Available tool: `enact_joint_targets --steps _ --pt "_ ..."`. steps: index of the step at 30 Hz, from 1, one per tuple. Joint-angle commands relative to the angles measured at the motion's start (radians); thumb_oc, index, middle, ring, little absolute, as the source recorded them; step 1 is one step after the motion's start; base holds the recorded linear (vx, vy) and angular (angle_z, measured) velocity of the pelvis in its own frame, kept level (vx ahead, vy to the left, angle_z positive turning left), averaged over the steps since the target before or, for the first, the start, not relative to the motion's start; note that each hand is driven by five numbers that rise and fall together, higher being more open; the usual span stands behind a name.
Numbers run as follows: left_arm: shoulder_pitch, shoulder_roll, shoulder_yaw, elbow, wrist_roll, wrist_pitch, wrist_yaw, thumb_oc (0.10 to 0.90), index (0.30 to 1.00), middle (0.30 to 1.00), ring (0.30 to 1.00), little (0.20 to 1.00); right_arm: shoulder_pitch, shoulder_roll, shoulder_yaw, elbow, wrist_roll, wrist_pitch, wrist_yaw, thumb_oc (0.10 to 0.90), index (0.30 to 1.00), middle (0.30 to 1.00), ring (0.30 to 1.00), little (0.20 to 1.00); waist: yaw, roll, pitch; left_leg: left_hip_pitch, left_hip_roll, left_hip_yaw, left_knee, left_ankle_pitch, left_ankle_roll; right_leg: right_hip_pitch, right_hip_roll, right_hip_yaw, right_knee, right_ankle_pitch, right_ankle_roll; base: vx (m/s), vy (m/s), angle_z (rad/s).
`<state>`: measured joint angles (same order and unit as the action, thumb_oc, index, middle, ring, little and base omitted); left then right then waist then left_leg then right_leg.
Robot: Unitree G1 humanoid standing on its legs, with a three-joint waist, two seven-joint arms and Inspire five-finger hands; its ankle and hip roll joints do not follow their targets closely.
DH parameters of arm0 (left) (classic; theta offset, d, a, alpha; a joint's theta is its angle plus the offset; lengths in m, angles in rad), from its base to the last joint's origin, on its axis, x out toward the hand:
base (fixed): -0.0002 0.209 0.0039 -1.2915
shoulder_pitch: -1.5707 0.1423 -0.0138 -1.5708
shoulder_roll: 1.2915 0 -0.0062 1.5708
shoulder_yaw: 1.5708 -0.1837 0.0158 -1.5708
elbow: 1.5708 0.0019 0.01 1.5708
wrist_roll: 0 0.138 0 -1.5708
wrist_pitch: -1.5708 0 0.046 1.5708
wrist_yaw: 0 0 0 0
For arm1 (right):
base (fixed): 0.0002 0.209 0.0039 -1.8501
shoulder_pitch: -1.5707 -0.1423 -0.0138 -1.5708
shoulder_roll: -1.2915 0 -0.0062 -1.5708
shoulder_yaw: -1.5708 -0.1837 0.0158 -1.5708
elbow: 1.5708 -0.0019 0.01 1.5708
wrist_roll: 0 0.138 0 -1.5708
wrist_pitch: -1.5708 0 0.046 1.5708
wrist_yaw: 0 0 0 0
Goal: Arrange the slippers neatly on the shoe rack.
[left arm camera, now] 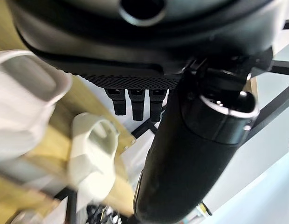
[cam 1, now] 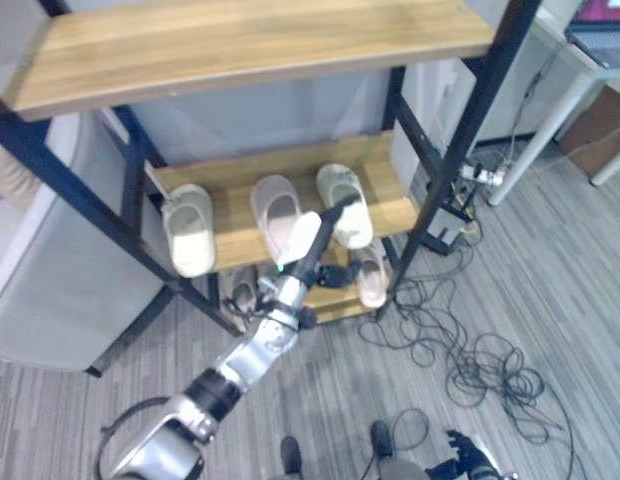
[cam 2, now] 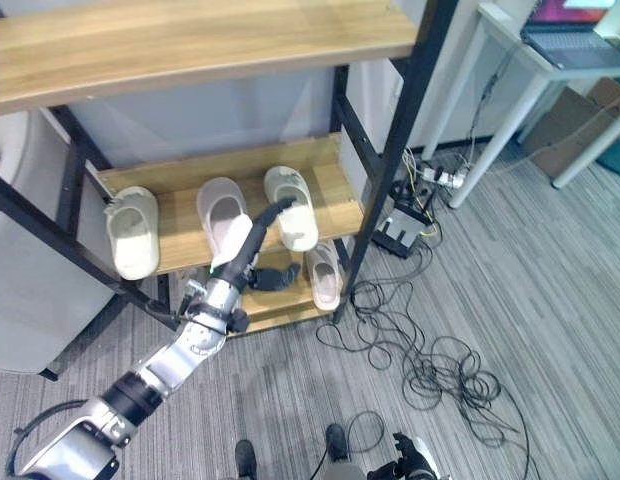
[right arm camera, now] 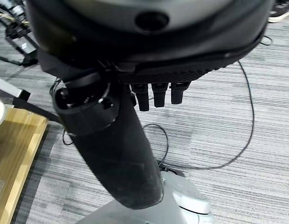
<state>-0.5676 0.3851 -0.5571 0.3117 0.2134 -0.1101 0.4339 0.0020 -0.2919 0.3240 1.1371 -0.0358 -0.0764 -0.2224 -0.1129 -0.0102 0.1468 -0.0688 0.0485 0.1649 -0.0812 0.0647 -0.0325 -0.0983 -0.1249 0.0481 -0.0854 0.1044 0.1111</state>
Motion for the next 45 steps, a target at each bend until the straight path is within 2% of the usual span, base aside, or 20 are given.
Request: enact_joint_targets --steps 1,8,9,13,15,16,19,24,37,45 --pt "-0.277 -0.043 0.109 -0.006 0.066 -0.040 0.115 0.800 0.900 0.900 0.900 0.900 -0.026 -0.092 0.009 -0.026 -0.014 -0.015 -0.005 0.800 0.900 0.900 0.900 0.900 0.013 0.034 0.038 0.020 -0.007 -0.101 -0.006 -0.081 0.013 -0.009 0.018 -0.036 0.049 -0.075 0.035 0.00 0.000 0.00" --pt "-0.428 -0.007 0.104 0.086 0.130 0.020 0.160 0.800 0.900 0.900 0.900 0.900 -0.040 -0.117 0.013 -0.051 -0.024 -0.017 0.004 0.800 0.900 0.900 0.900 0.900 -0.001 0.038 0.053 -0.008 -0.011 -0.096 -0.006 -0.077 0.012 -0.037 0.014 -0.038 0.052 -0.067 0.040 0.00 0.003 -0.01" --pt "-0.522 0.040 0.075 0.180 0.197 0.074 0.179 0.800 0.900 0.900 0.900 0.900 -0.059 -0.126 0.027 -0.052 -0.033 -0.018 0.006 0.800 0.900 0.900 0.900 0.900 -0.007 0.038 0.061 -0.025 -0.011 -0.092 -0.006 -0.075 0.011 -0.055 0.013 -0.039 0.051 -0.059 0.044 0.01 0.016 -0.05" --pt "-0.615 0.083 0.045 0.286 0.246 0.119 0.210 0.800 0.900 0.900 0.900 0.900 -0.089 -0.124 0.041 -0.035 -0.036 -0.021 0.000 0.800 0.900 0.900 0.900 0.900 -0.008 0.033 0.077 -0.041 -0.012 -0.088 -0.006 -0.070 0.009 -0.067 0.013 -0.045 0.046 -0.050 0.049 0.01 0.014 -0.11" --pt "-0.617 0.083 0.044 0.287 0.246 0.119 0.210 0.800 0.900 0.900 0.900 0.900 -0.091 -0.123 0.041 -0.034 -0.036 -0.021 0.000 0.800 0.900 0.900 0.900 0.900 -0.008 0.032 0.078 -0.042 -0.012 -0.088 -0.006 -0.070 0.009 -0.067 0.012 -0.046 0.045 -0.050 0.049 0.00 0.009 -0.06" --pt "-0.659 0.106 0.017 0.338 0.296 0.155 0.231 0.800 0.900 0.900 0.900 0.900 -0.108 -0.116 0.045 -0.026 -0.028 -0.028 -0.010 0.800 0.900 0.900 0.900 0.900 -0.012 0.029 0.086 -0.053 -0.013 -0.087 -0.006 -0.067 0.008 -0.075 0.012 -0.050 0.041 -0.046 0.052 0.00 0.000 0.00" --pt "-0.713 0.119 -0.022 0.395 0.343 0.188 0.235 0.800 0.900 0.900 0.900 0.900 -0.117 -0.108 0.053 -0.017 -0.020 -0.035 -0.015 0.800 0.900 0.900 0.900 0.900 -0.015 0.023 0.093 -0.070 -0.014 -0.088 -0.006 -0.065 0.008 -0.084 0.011 -0.058 0.035 -0.038 0.056 0.00 0.000 0.00" --pt "-0.747 0.151 -0.049 0.453 0.354 0.199 0.238 0.800 0.900 0.900 0.900 0.900 -0.112 -0.098 0.054 -0.003 -0.014 -0.044 -0.021 0.800 0.900 0.900 0.900 0.900 -0.015 0.018 0.098 -0.082 -0.015 -0.086 -0.006 -0.064 0.007 -0.090 0.009 -0.067 0.031 -0.034 0.060 0.01 0.010 0.02" --pt "-0.683 0.171 0.074 0.343 0.231 0.164 0.236 0.800 0.900 0.900 0.900 0.900 -0.080 -0.091 0.051 -0.041 -0.019 -0.044 -0.003 0.800 0.900 0.900 0.900 0.900 0.004 0.002 0.094 -0.058 -0.020 -0.091 -0.006 -0.077 0.014 -0.065 0.007 -0.085 0.038 -0.047 0.061 0.00 0.004 0.05" --pt "-0.683 0.210 0.063 0.348 0.248 0.166 0.216 0.800 0.900 0.900 0.900 0.900 -0.094 -0.097 0.062 -0.048 -0.025 -0.046 0.002 0.800 0.900 0.900 0.900 0.900 0.011 -0.004 0.108 -0.066 -0.019 -0.095 -0.006 -0.073 0.016 -0.075 0.010 -0.086 0.038 -0.044 0.059 -0.01 0.000 0.00"
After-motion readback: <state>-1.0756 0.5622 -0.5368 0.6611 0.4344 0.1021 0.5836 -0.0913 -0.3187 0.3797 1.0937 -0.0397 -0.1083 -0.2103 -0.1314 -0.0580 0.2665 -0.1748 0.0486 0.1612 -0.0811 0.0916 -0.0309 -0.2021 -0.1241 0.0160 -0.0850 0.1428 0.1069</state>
